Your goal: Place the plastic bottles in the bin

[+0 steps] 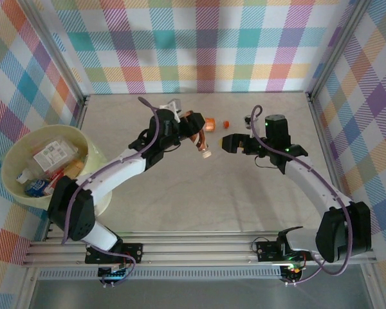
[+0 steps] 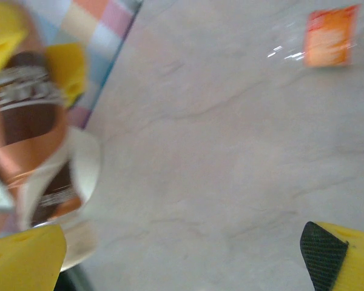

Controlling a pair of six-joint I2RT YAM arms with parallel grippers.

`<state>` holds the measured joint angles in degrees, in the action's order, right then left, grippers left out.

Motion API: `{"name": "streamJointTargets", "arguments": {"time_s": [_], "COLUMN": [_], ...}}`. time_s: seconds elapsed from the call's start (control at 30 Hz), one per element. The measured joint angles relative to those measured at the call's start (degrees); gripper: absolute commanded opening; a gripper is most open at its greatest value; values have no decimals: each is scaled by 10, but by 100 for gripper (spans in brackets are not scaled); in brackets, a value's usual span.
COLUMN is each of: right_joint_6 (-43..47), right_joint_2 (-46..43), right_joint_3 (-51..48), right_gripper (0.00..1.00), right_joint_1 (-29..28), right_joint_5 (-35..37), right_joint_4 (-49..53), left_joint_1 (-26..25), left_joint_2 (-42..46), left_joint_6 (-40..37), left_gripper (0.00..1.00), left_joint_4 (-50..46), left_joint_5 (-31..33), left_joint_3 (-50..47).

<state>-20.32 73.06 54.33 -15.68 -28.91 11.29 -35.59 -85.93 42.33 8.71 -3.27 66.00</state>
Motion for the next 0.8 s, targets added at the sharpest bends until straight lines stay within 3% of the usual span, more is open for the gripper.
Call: {"name": "streamJointTargets", "arguments": {"time_s": [0.17,0.37,0.8], "right_joint_6": [-16,-34,-50], "right_joint_2": [-5,2,15], "right_joint_3": [-6,-7,21], "right_gripper": [100,100,100], "right_joint_1": [0,0,0], "right_joint_5": [111,189,220], "right_joint_4": [-4,-8,-29], "left_joint_1": [0,0,0], "left_joint_2": [64,143,299], "left_joint_6": [-40,-92,-239], "left_gripper": [54,54,54], "left_joint_4": [-80,-210,-496], "left_joint_5": [60,125,301], "left_joint_3": [-2,20,183]}}
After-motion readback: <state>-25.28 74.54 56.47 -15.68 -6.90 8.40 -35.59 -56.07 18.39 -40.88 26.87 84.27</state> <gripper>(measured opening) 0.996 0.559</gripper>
